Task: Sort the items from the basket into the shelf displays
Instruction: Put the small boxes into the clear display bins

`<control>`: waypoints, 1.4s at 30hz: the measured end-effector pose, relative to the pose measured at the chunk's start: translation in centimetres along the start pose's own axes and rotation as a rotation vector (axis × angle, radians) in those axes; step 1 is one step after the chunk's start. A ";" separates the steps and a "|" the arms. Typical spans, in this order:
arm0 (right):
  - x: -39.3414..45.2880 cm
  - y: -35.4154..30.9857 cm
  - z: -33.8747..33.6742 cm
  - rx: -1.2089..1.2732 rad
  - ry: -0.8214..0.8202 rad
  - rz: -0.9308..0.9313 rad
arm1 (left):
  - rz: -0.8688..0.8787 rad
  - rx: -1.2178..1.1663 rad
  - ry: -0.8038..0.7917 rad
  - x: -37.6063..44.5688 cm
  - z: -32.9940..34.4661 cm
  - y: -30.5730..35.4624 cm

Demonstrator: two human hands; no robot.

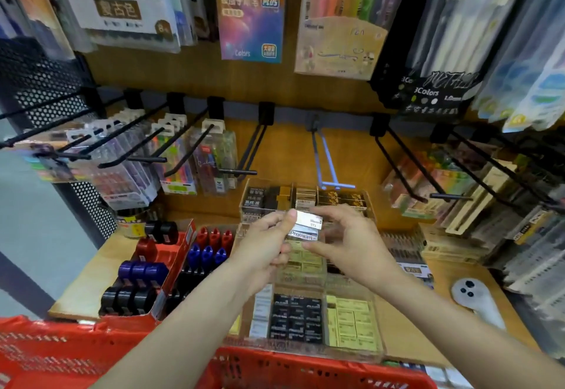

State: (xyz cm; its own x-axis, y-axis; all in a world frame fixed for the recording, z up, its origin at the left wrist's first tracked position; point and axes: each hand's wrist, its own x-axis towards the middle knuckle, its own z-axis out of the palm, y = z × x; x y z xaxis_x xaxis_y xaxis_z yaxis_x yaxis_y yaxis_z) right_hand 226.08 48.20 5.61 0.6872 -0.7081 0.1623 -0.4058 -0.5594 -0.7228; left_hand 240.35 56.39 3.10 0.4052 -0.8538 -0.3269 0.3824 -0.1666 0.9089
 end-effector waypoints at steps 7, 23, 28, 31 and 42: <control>5.3 2.7 0.6 -0.298 -0.004 -0.134 | -0.007 -0.021 0.128 5.0 0.0 0.2; 14.7 6.4 1.1 -0.597 -0.433 0.171 | -0.042 -0.111 0.100 4.2 -3.2 -2.7; 14.5 6.4 0.8 -0.551 -0.481 0.161 | 0.006 0.068 0.167 5.3 -2.7 -2.1; 13.0 6.6 0.4 -0.466 -0.436 0.150 | 0.002 0.059 0.166 5.9 -1.9 -1.7; 10.2 6.1 3.7 -0.460 -0.152 -0.067 | 0.034 0.126 0.214 6.8 -0.7 -1.1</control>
State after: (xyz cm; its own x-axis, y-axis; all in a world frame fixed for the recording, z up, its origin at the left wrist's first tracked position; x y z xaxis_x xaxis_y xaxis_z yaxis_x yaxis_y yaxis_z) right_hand 232.81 39.11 0.36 0.7871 -0.6124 0.0738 -0.5585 -0.7583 -0.3363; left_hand 243.24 51.05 -0.30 0.5880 -0.7383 -0.3304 0.2639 -0.2111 0.9412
